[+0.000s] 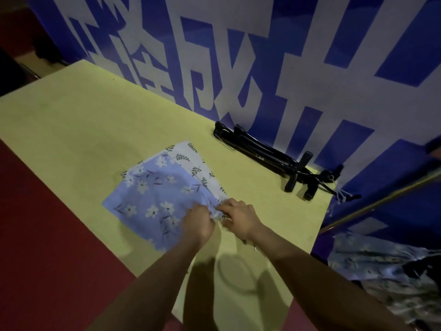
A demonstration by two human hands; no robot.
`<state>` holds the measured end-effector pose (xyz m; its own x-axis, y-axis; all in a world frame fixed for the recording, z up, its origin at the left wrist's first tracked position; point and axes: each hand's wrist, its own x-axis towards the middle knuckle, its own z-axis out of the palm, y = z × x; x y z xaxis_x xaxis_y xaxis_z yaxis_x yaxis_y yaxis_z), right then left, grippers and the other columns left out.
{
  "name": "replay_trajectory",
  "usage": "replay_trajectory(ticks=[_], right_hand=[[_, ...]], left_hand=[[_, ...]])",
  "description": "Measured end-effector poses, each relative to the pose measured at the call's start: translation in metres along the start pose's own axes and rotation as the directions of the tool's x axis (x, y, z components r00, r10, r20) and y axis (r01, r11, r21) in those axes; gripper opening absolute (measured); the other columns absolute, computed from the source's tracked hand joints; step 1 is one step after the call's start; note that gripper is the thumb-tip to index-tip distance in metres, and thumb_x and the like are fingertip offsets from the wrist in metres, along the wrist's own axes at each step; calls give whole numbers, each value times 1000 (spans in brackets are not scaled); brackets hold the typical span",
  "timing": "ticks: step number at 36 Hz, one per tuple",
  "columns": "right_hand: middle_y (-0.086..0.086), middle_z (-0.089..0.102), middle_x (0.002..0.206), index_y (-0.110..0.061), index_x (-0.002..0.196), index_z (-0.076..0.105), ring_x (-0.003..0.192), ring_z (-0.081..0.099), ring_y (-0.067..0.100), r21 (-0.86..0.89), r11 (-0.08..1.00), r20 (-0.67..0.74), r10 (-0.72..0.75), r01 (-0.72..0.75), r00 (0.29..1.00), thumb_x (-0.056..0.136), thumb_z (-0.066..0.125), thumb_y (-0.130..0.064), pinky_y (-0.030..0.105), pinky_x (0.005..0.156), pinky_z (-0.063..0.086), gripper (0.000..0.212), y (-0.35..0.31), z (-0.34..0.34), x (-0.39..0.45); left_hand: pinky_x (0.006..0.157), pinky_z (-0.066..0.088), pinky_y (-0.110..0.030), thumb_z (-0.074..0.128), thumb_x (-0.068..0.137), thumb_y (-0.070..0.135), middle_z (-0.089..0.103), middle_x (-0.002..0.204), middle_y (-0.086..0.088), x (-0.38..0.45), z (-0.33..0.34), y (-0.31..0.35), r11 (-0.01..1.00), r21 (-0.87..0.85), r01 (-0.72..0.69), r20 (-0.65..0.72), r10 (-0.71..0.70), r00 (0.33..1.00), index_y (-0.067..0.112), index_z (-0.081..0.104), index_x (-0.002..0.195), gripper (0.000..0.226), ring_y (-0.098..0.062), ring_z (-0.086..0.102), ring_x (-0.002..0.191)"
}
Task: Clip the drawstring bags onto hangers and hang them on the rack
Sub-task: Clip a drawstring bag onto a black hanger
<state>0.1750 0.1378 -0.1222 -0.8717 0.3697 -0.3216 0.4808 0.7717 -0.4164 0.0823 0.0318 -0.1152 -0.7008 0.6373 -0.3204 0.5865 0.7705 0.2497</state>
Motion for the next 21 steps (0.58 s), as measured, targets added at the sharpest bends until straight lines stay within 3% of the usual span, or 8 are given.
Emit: replay_trajectory(ticks=[4, 9, 12, 14, 16, 18, 21], right_hand=[[-3, 47, 128, -36, 128, 54, 119, 40, 24, 71, 996, -93, 56, -50, 994, 93, 52, -41, 36, 91, 23, 35, -7, 2, 2], [-4, 57, 116, -31, 112, 66, 110, 44, 20, 262, 961, -281, 160, -85, 946, 97, 47, -32, 28, 74, 13, 25, -22, -11, 5], [-2, 65, 103, -24, 101, 68, 104, 54, 18, 436, 897, -293, 223, -77, 930, 96, 48, -24, 32, 85, 23, 21, -32, -25, 8], [-3, 69, 96, -25, 98, 67, 98, 59, 19, 506, 856, -291, 281, -102, 915, 95, 48, -21, 37, 95, 32, 20, -36, -30, 10], [0, 69, 97, -22, 97, 67, 95, 61, 21, 566, 816, -295, 333, -116, 896, 94, 50, -20, 41, 94, 41, 18, -39, -34, 12], [6, 67, 104, -17, 100, 67, 96, 60, 23, 605, 787, -303, 369, -122, 879, 95, 50, -18, 37, 88, 46, 18, -46, -38, 12], [6, 62, 107, -23, 108, 64, 97, 59, 24, 630, 760, -316, 441, -162, 840, 96, 48, -26, 41, 90, 48, 20, -55, -41, 12]], left_hand=[[71, 46, -36, 45, 95, 21, 61, 96, -15, 6, -4, -7, 988, -139, -64, -53, 57, 997, 7, 61, 89, 23, -32, 59, 88], [61, 38, -35, 36, 100, 24, 55, 87, -10, 10, -20, -15, 946, -218, -241, -154, 211, 965, 7, 56, 92, 27, -28, 53, 77], [57, 36, -35, 34, 101, 24, 53, 79, -7, 12, -39, -13, 912, -297, -284, -176, 240, 955, 10, 52, 88, 26, -25, 51, 69], [58, 38, -35, 37, 100, 20, 54, 80, -5, 12, -52, -11, 872, -380, -308, -176, 258, 950, 9, 51, 97, 18, -24, 51, 69], [57, 34, -33, 40, 97, 11, 50, 80, -5, 10, -64, -12, 853, -399, -336, -137, 307, 942, 9, 43, 103, 7, -22, 47, 67], [53, 29, -28, 40, 94, 5, 44, 74, -3, 9, -73, -14, 859, -361, -363, -81, 359, 930, 12, 34, 100, 11, -18, 40, 61], [44, 25, -23, 42, 94, 5, 37, 67, 2, 11, -84, -17, 837, -382, -392, -71, 397, 915, 12, 32, 95, 13, -11, 31, 53]])
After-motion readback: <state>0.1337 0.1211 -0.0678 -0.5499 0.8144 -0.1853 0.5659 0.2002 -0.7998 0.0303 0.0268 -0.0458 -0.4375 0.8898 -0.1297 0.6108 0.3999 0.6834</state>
